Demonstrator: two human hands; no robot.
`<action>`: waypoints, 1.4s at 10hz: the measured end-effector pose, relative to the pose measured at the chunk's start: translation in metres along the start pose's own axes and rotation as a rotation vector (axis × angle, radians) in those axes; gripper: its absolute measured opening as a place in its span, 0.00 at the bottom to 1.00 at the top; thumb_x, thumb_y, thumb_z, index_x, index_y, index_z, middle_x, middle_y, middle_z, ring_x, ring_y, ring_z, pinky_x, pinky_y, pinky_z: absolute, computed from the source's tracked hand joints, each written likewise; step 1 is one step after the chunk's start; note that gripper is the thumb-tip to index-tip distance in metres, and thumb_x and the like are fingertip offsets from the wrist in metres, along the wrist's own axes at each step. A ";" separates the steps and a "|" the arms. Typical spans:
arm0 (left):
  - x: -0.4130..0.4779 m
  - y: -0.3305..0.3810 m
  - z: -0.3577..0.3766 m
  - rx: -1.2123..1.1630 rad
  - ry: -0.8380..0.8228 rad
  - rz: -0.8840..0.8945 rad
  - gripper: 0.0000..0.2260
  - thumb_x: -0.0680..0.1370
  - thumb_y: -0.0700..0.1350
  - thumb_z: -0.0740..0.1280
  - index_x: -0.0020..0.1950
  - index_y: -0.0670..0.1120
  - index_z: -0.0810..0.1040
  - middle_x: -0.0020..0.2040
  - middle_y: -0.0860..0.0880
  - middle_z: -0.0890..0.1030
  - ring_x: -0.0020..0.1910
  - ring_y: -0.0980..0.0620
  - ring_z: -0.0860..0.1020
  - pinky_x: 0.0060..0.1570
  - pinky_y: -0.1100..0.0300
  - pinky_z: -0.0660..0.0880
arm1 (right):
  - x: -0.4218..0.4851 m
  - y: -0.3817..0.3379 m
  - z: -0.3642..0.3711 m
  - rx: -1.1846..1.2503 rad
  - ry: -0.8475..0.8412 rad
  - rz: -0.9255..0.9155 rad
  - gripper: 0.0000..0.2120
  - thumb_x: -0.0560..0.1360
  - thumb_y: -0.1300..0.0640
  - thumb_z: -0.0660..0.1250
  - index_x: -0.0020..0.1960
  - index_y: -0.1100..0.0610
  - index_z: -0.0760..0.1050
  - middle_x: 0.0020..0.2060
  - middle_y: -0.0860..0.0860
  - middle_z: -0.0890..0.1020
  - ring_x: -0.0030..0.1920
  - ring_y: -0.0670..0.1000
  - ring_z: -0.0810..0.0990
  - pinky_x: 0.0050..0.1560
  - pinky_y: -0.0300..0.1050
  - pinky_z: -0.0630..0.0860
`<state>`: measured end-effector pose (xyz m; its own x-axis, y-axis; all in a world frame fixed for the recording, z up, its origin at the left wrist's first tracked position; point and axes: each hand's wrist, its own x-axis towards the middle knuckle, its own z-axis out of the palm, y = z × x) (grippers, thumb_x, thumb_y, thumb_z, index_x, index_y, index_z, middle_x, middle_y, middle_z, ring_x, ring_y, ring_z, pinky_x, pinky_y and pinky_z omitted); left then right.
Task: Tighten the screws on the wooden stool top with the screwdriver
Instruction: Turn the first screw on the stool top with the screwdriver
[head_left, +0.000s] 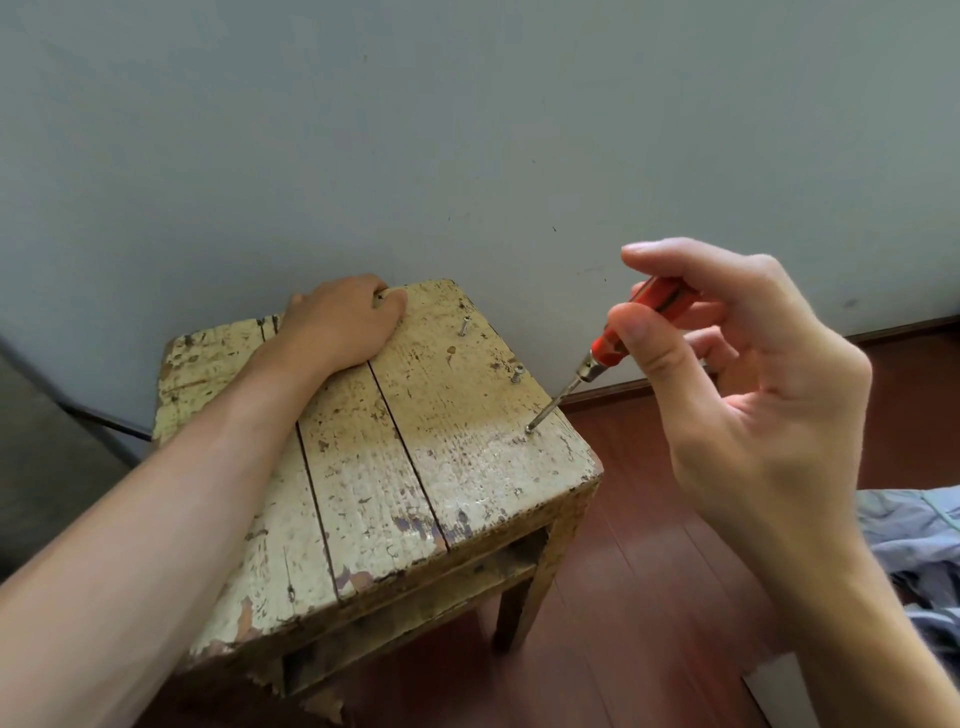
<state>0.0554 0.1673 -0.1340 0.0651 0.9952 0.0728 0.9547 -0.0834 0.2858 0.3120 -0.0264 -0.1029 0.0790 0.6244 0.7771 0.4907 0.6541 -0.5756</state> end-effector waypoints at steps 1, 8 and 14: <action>0.000 0.000 0.000 -0.003 0.001 -0.002 0.23 0.83 0.61 0.52 0.69 0.51 0.75 0.68 0.47 0.78 0.66 0.42 0.74 0.67 0.43 0.66 | 0.003 0.002 -0.013 0.034 -0.151 0.010 0.17 0.85 0.61 0.69 0.72 0.50 0.77 0.58 0.48 0.85 0.57 0.52 0.88 0.54 0.53 0.82; 0.000 0.001 0.001 0.006 0.002 -0.010 0.24 0.83 0.61 0.52 0.72 0.50 0.73 0.70 0.47 0.76 0.68 0.42 0.73 0.69 0.44 0.65 | -0.001 -0.004 -0.004 -0.024 -0.017 0.003 0.16 0.79 0.56 0.78 0.64 0.49 0.79 0.47 0.44 0.85 0.46 0.44 0.83 0.48 0.35 0.73; 0.000 0.002 0.000 0.008 -0.008 -0.010 0.24 0.84 0.61 0.52 0.72 0.50 0.73 0.70 0.47 0.76 0.69 0.42 0.73 0.70 0.42 0.65 | 0.003 -0.003 -0.012 0.087 -0.162 0.021 0.18 0.82 0.63 0.73 0.69 0.49 0.78 0.57 0.43 0.87 0.59 0.49 0.88 0.60 0.53 0.84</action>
<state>0.0570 0.1670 -0.1331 0.0578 0.9964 0.0627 0.9575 -0.0731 0.2789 0.3209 -0.0319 -0.0961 -0.0557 0.6944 0.7175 0.4133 0.6702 -0.6165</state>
